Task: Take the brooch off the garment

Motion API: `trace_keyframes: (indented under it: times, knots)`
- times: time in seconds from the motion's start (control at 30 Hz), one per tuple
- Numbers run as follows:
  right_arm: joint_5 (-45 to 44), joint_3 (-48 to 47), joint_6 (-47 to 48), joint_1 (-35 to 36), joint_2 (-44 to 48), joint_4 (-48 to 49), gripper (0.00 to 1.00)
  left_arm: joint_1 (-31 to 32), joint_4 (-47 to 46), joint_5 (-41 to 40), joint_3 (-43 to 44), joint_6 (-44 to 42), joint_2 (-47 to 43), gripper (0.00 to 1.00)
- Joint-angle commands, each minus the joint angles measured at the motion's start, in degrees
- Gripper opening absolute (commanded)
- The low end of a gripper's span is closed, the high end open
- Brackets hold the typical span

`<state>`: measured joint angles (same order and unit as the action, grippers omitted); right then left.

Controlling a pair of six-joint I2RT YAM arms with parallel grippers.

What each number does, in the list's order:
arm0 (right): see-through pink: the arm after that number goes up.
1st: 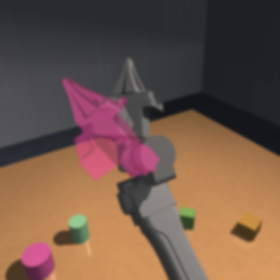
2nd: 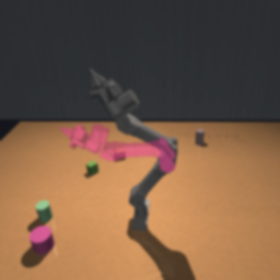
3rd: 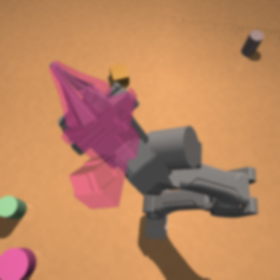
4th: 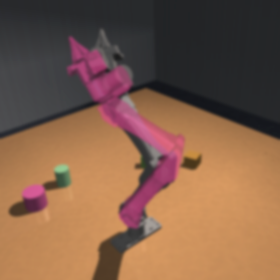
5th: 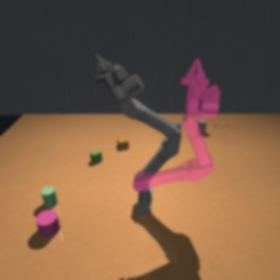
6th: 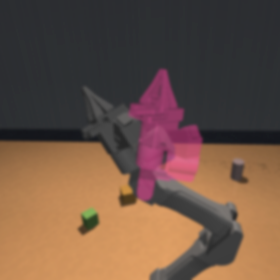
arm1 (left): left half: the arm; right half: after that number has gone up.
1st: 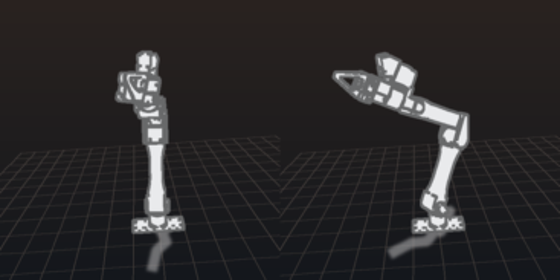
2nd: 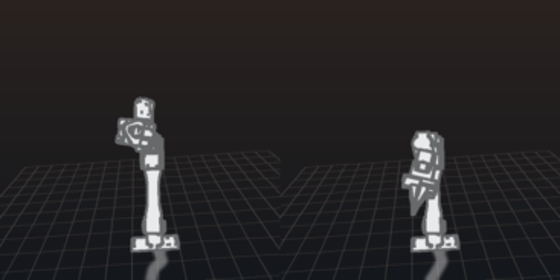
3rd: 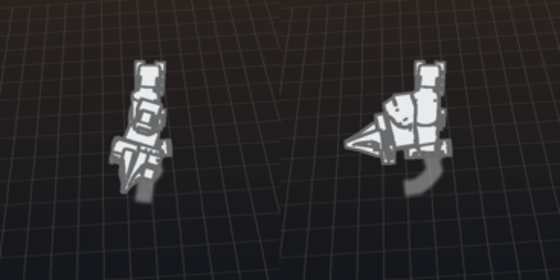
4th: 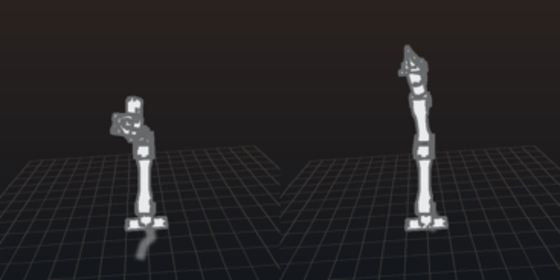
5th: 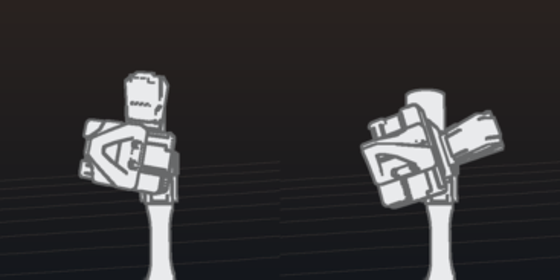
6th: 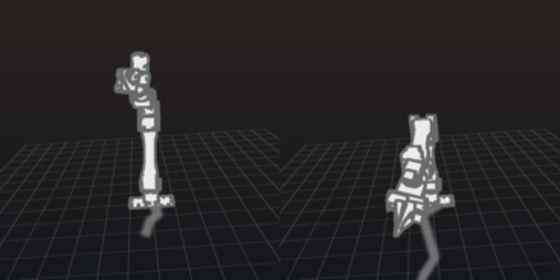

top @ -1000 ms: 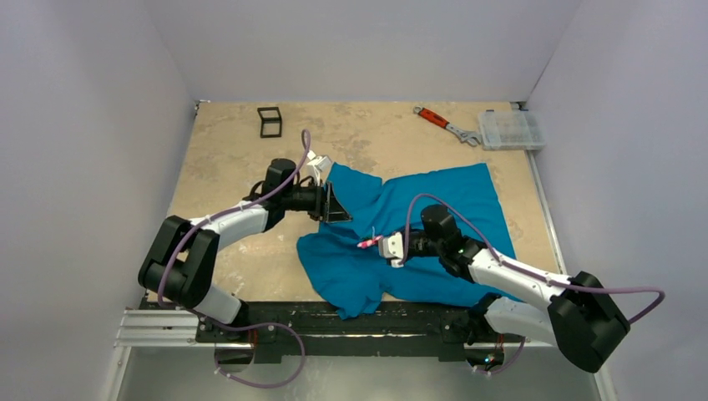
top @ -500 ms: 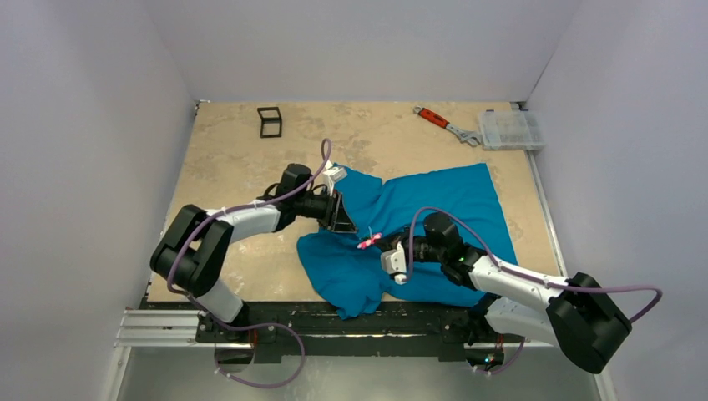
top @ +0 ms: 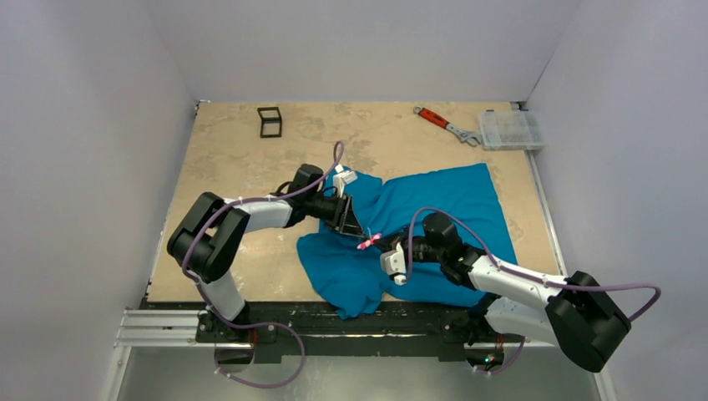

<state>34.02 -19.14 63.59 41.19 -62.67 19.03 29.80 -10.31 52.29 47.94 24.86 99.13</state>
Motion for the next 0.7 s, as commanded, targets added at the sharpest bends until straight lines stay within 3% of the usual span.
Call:
trace_keyframes:
  times: [0.0, 0.13, 0.3, 0.4, 0.53, 0.63, 0.67]
  knots:
    - [0.59, -1.52, 0.58, 0.36, 0.47, 2.07, 0.00, 0.51, -0.06, 2.01, 2.09, 1.81, 0.92, 0.34]
    - [0.02, -1.52, -0.05, 0.37, 0.12, 2.64, 0.00, 0.99, 1.16, 3.05, 1.90, 2.50, 0.53, 0.32]
    - [-1.30, -1.61, -2.52, 0.37, -1.14, 4.77, 0.00, 1.70, -0.31, 4.47, 1.12, 4.50, -0.03, 0.16]
    - [-3.32, -2.87, -6.49, 0.36, -2.97, 7.15, 0.00, 2.01, -0.55, 4.38, 1.33, 6.49, -0.23, 0.00]
    - [-6.14, -5.41, -12.67, 0.22, -4.64, 7.82, 0.19, 1.43, -3.31, 4.04, 0.14, 11.54, -0.64, 0.00]
    - [-10.41, -6.23, -17.57, 0.15, -3.43, 6.26, 0.56, -0.48, -7.30, 2.43, -2.15, 16.96, -1.28, 0.00]
    - [-12.05, -6.30, -19.93, 0.08, -2.85, 5.37, 0.65, -1.21, -8.38, 2.23, -2.71, 18.29, -1.23, 0.00]
